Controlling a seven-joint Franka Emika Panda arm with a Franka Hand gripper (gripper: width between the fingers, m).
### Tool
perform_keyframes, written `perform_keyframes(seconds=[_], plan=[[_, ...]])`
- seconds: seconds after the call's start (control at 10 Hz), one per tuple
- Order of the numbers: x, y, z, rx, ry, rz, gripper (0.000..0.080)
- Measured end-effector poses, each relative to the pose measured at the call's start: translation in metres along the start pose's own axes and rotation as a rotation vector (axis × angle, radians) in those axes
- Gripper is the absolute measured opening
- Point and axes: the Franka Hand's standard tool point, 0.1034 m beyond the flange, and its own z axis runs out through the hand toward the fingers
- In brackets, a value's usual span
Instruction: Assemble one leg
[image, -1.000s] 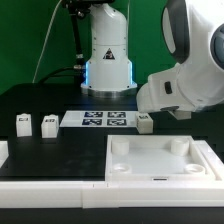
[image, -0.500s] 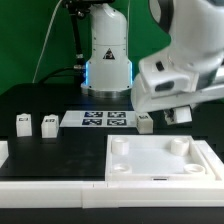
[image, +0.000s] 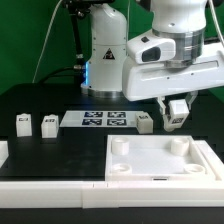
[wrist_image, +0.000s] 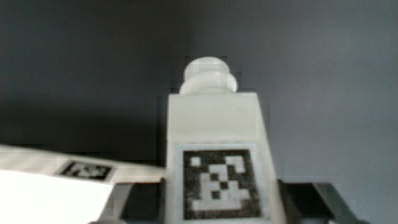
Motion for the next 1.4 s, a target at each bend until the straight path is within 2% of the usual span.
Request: perform_keyframes(seconds=[0.1, 0.2, 0.3, 0.5, 0.7, 0.8, 1.0, 1.2, 1.3, 1.4], plan=[[0.000, 0.004, 0.001, -0.014, 0.131, -0.007, 0.0291], [-0.001, 0.004, -0.003, -0.025, 0.210, -0.011, 0.0291], [0.002, 0.003, -0.009, -0.028, 0.235, -0.011, 0.0291], [0.004, 0.000, -0.027, -0.021, 0.173, 0.000, 0.0291], [0.008, 0.001, -0.035, -0.022, 0.171, -0.002, 0.0291], [0.015, 0.003, -0.040, -0.022, 0.184, 0.000, 0.0291], [0.034, 0.011, -0.040, -0.024, 0.245, -0.009, 0.0291], [0.032, 0.010, -0.039, -0.031, 0.281, -0.012, 0.0291], [0.039, 0.013, -0.043, -0.044, 0.373, -0.016, 0.0291], [0.037, 0.016, -0.041, -0.061, 0.482, -0.021, 0.0291]])
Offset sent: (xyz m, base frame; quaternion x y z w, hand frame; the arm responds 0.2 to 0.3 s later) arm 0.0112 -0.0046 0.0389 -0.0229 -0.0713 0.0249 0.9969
